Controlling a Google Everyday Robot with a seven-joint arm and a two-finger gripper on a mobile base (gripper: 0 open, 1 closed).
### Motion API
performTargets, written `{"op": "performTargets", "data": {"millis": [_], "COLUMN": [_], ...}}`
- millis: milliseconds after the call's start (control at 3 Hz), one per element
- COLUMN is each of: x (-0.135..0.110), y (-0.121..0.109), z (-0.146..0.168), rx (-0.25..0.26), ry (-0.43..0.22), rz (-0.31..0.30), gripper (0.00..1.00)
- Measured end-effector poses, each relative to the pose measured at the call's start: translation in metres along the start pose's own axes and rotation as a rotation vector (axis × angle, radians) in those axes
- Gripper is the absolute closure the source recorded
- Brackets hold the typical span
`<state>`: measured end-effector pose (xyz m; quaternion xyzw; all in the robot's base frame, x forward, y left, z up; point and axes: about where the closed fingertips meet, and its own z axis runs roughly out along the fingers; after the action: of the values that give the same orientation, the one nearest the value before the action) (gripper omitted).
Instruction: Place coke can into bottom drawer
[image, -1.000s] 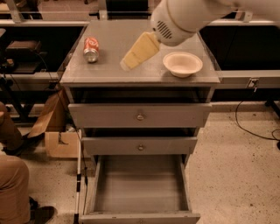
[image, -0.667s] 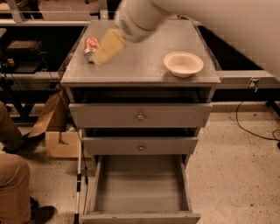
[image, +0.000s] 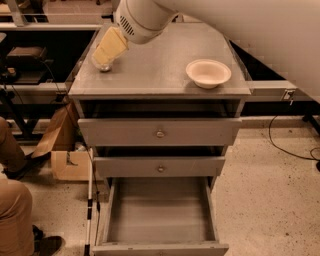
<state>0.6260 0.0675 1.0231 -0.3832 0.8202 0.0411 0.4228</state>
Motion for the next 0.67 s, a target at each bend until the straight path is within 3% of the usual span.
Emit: {"op": "performTargets", "data": {"millis": [333,667], "x": [-0.008,-0.026], "y": [0.002,0.004], "z": [0.012,0.052], "rx": [0.005,0.019], "ry": [-0.002,0.035], "rz": [0.015,0.048], "gripper": [0.0,0.0]}}
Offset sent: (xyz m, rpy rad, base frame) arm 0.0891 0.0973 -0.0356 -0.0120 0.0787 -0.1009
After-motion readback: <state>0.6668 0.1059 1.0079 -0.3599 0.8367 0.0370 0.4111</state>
